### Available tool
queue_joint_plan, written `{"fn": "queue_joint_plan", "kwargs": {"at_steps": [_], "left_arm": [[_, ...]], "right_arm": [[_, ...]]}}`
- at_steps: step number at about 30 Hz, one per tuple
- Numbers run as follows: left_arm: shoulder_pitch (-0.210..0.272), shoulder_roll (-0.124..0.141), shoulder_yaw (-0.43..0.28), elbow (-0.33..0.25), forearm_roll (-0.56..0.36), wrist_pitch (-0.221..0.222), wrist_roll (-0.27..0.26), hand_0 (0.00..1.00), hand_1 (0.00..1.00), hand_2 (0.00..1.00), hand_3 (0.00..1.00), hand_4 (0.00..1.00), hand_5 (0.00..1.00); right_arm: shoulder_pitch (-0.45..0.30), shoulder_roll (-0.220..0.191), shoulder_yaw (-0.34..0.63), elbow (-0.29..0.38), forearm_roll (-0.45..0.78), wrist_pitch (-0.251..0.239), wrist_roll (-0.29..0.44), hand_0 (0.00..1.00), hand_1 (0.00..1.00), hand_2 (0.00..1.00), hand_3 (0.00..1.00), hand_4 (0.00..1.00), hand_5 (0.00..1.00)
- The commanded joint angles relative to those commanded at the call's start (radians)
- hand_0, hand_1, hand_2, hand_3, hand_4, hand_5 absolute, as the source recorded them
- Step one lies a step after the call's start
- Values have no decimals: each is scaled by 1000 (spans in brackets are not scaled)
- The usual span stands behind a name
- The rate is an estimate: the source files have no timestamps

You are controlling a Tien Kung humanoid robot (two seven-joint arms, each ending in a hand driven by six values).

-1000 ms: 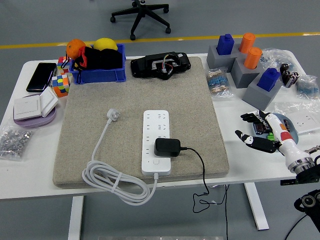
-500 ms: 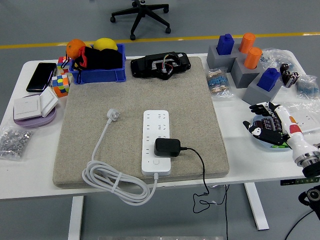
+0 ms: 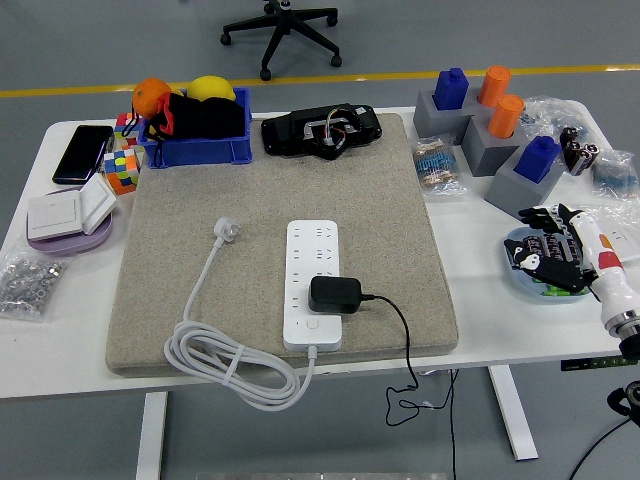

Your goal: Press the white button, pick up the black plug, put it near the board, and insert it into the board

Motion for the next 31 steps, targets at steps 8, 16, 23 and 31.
{"fn": "queue_joint_plan", "kwargs": {"at_steps": [8,16,23,31], "left_arm": [[1,-2,-12,0,2,2,-2,469,496,513,580,573,274],[-7,-13,15,0,-34,5,-11,468,496,513,580,574,274],[-3,-19,11,0,-32,5,-11,468,496,513,580,574,272],[4,-24,-19,0,-27,10,-11,466,496,513,580,574,274]], "right_arm": [[-1,11,10,6,-3,1,-2,720,659,624,630,812,252],[-10,17,13,13,-2,3,-4,720,659,622,631,810,249],[-11,22,23,12,0,5,-4,720,656,619,631,808,248],[-11,30,26,14,0,5,-5,719,654,619,630,809,247]]}}
